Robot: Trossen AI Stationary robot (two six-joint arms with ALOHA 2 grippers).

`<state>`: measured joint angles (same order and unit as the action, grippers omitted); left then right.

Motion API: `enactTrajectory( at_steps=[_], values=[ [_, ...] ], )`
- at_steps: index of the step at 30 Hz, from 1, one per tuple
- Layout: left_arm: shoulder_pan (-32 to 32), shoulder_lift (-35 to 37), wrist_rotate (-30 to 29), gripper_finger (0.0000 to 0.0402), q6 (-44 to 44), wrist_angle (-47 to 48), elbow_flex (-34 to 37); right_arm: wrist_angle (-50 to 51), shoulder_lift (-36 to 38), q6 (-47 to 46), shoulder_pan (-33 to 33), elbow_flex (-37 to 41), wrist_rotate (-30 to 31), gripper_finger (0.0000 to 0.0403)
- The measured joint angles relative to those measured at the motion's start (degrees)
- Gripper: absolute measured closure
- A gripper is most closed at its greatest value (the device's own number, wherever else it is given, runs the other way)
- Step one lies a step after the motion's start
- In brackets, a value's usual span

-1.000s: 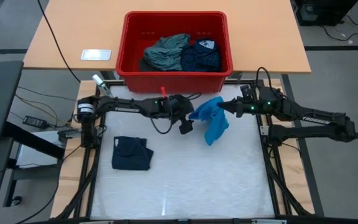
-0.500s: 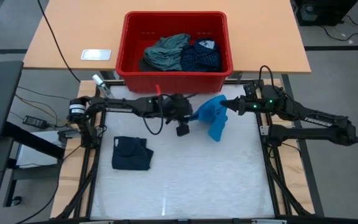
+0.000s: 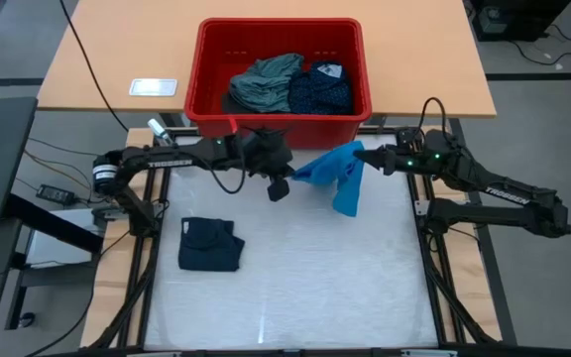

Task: Fold laundry
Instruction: Fold the light blue shorts

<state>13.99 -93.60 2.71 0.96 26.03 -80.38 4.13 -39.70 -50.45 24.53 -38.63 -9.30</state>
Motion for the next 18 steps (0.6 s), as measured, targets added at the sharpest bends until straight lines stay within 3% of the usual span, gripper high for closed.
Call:
enactTrajectory(
  at_steps=[3,9,12,15,18],
  values=[
    [-0.1,0.7,0.0,0.0313,-3.6,0.0,0.0,-3.2,0.0,-1.2,0.0,0.0,-0.4,0.0385],
    [-0.5,0.7,-0.2,0.0175,-12.9,-2.0,0.0,-11.1,0.0,-5.8,0.0,0.0,-0.7,0.0386],
    [-0.1,0.7,-7.1,0.0120,-9.5,-4.8,0.0,-13.3,0.0,-7.3,0.0,0.0,0.0,0.0386],
    [0.2,0.0,-13.3,0.0097,-3.2,-7.7,0.0,-12.8,0.0,-7.6,0.0,0.0,0.5,0.0386],
    [-0.1,-0.2,-13.2,0.0107,-2.2,-10.2,-0.1,-9.0,-0.4,-7.6,0.0,-0.1,0.4,0.0386]
  ],
)
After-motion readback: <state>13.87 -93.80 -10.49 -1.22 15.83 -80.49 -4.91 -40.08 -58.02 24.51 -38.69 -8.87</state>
